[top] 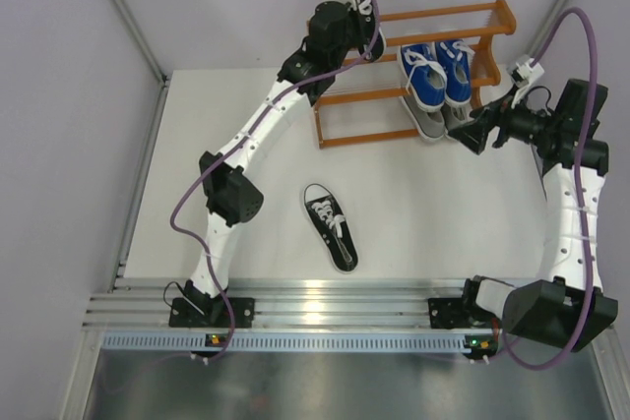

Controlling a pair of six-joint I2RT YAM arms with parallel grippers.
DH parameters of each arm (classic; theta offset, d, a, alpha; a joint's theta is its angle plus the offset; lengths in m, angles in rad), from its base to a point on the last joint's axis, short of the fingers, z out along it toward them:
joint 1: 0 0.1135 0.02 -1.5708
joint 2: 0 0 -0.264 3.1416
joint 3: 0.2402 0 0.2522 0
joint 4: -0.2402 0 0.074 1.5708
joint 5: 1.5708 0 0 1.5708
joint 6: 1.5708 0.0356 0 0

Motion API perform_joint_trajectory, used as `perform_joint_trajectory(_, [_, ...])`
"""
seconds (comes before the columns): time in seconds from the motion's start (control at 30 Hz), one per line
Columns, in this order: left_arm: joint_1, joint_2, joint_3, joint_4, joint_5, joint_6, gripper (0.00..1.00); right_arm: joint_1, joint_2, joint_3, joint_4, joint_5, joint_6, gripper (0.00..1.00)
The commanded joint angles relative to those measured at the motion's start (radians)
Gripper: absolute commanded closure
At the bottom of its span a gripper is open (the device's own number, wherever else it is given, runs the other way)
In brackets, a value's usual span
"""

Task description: Place and organize the shoes onto the shoe shelf

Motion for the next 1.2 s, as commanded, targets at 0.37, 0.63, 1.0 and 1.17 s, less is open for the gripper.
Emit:
perform_joint_trajectory(0.37, [-0.002, -0.133, 0.046, 0.058, 0.061, -0.086, 1.00, -0.012, -0.025, -0.014, 0.084, -0.026, 0.040, 0.15])
perform_joint_trajectory(0.63, [-0.007, -0.150, 0.035, 0.004, 0.036, -0.072, 1.00, -0.012, -0.029, -0.014, 0.082, -0.024, 0.045, 0.14])
perform_joint_trajectory(1.0, [-0.013, -0.121, 0.032, -0.052, -0.048, -0.014, 1.00, -0.012, -0.035, -0.017, 0.088, -0.024, 0.052, 0.15])
perform_joint_trajectory(1.17, [-0.002, -0.086, 0.047, -0.056, -0.076, -0.003, 1.00, -0.014, -0.040, -0.018, 0.078, -0.023, 0.046, 0.14])
